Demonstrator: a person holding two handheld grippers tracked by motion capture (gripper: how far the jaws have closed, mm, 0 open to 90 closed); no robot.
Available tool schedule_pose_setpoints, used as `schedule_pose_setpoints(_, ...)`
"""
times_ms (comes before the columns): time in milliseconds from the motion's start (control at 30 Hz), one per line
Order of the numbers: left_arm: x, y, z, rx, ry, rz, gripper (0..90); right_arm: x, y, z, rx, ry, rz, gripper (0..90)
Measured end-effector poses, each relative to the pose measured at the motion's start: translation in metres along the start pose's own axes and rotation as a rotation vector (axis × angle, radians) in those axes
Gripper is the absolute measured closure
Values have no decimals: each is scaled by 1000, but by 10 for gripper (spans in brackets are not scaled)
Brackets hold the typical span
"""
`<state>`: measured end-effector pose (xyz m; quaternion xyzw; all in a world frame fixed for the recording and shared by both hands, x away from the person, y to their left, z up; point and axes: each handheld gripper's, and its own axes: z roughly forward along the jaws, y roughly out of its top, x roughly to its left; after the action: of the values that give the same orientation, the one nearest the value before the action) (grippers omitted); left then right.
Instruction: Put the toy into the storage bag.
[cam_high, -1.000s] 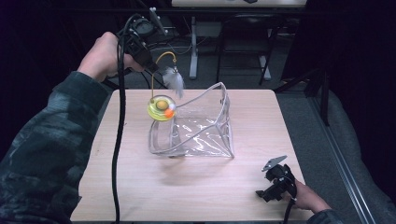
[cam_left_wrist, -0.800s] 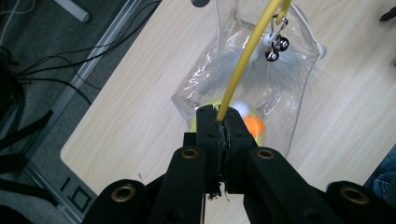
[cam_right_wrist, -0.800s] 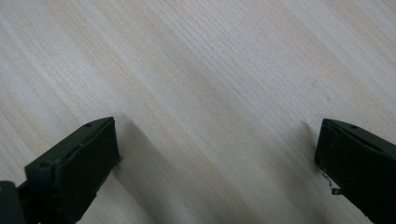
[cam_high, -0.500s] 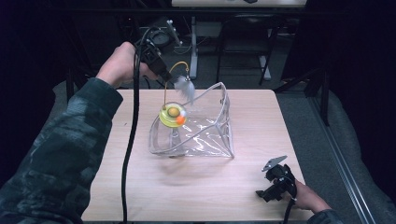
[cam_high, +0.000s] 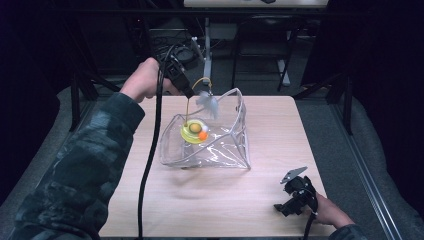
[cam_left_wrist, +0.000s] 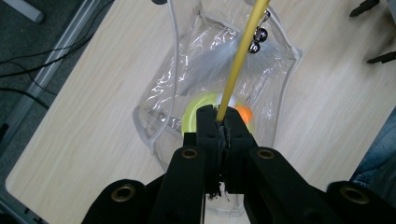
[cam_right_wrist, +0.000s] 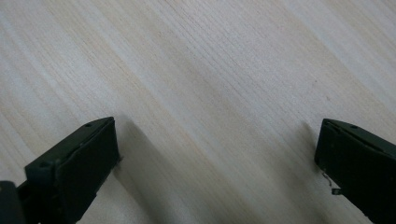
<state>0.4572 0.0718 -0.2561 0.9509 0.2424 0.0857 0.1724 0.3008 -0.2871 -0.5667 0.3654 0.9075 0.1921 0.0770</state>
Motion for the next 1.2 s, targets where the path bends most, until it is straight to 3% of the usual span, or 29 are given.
schedule_pose_setpoints(300,-2,2,26,33,-42,13,882,0,0,0,-3,-2,1,0)
schedule_pose_setpoints(667,0,-7,63,77,-96,6,882,0,0,0,-2,-2,-1,0)
schedule_pose_setpoints(1200,5,-15,93,103,-111,-25,881,0,0,0,-2,-2,0,0)
